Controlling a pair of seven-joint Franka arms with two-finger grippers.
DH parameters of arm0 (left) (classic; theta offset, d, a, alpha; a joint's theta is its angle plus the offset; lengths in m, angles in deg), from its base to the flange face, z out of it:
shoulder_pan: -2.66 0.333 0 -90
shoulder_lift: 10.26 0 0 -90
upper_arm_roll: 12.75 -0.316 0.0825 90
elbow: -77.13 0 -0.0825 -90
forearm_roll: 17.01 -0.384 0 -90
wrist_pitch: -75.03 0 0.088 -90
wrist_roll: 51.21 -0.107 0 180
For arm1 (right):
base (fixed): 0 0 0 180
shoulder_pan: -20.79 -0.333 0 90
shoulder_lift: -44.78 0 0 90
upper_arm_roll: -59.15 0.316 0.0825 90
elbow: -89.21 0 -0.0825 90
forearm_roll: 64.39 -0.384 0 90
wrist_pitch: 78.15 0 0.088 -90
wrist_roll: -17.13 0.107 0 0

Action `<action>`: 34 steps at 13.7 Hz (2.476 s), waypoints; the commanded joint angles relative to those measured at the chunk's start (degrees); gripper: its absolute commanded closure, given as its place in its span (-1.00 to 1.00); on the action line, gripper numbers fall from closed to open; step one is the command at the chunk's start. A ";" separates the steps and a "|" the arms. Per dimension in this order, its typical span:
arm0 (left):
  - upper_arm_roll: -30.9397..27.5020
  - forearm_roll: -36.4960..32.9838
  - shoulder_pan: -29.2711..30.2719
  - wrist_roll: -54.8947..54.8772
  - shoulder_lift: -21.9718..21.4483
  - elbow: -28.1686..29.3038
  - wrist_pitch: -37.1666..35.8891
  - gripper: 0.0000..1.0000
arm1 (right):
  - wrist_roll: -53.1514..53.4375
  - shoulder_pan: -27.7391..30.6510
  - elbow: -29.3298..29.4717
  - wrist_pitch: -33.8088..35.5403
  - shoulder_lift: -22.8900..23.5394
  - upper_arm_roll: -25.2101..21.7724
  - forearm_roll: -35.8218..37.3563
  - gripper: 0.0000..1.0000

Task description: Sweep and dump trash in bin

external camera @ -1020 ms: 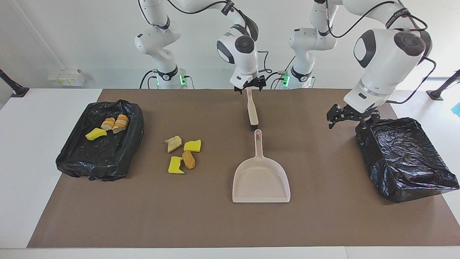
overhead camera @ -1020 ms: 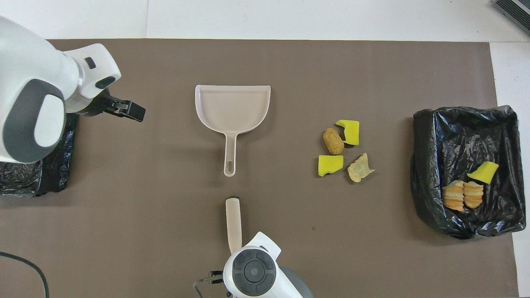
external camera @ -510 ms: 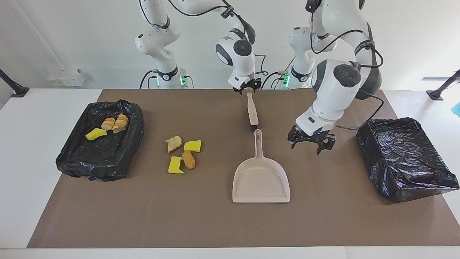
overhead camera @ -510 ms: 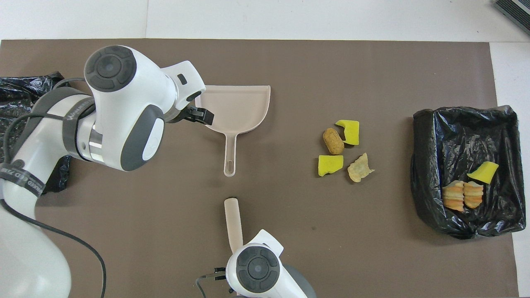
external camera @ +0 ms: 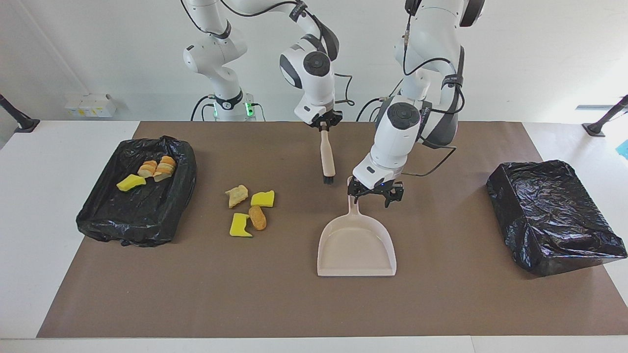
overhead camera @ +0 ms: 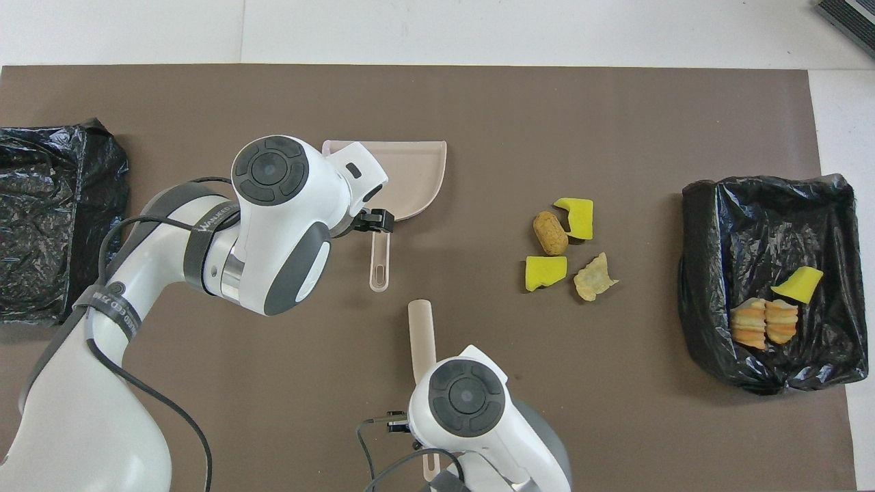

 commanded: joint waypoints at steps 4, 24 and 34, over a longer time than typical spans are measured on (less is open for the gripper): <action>-0.54 1.05 -2.29 1.51 -1.39 3.57 2.26 -1.00 | -8.73 16.99 -0.03 9.80 -6.24 0.42 13.57 1.00; -0.27 2.28 -6.17 2.66 -5.34 11.57 7.35 0.07 | -23.15 30.55 -0.56 -3.13 4.93 0.95 12.46 1.00; -0.53 2.28 -4.68 -2.60 -5.17 10.96 5.70 1.00 | -23.02 29.49 10.35 9.97 4.40 0.51 22.02 1.00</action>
